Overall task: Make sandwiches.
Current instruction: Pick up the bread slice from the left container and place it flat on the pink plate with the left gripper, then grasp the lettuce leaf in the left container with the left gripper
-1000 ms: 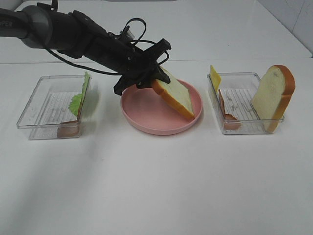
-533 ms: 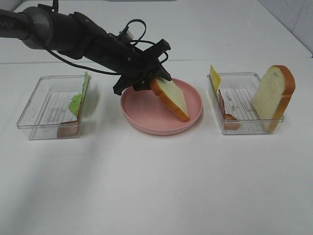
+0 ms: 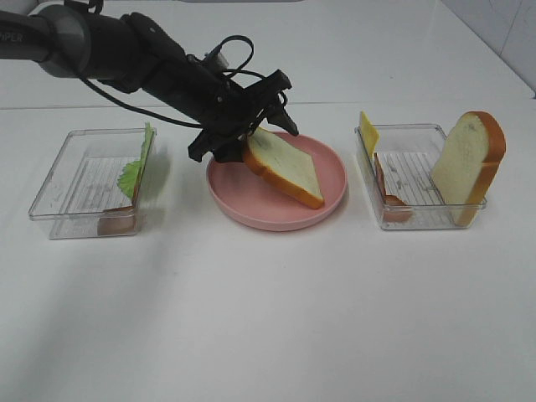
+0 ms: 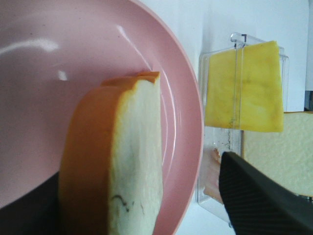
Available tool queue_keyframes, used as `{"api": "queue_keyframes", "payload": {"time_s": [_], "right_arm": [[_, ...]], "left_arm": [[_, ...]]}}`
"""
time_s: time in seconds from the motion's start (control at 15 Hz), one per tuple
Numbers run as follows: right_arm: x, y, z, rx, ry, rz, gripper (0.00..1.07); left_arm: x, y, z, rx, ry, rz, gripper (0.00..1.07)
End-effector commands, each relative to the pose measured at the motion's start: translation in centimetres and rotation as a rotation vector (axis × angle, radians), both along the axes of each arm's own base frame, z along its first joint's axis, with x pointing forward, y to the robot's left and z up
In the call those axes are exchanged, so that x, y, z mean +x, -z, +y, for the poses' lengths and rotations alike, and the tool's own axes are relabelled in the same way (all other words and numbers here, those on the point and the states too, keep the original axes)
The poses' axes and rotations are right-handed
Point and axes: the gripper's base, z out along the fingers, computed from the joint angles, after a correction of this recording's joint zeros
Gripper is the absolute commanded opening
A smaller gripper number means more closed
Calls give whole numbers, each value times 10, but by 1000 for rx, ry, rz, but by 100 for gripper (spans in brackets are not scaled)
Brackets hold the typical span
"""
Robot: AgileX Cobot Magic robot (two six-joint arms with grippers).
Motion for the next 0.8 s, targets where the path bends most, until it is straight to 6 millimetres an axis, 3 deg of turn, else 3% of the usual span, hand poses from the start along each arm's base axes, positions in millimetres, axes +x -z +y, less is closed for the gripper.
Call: {"api": "queue_keyframes", "payload": {"time_s": [0.07,0.2,0.47,0.8], "right_arm": [[-3,1,-1,-7,5,-30,99],[-3,1,-1,-7,5,-30,99],[-3,1,-1,-7,5,-30,99],[-3,1,-1,-7,5,-30,99]], "left_arm": [[2,-21,-9,75,38,-16,67],[0,-37,-17,223,74,-42,67],[-2,-55,-23,353,85,-72,64],[-6,-58,-21,375,103,-40,63]]}}
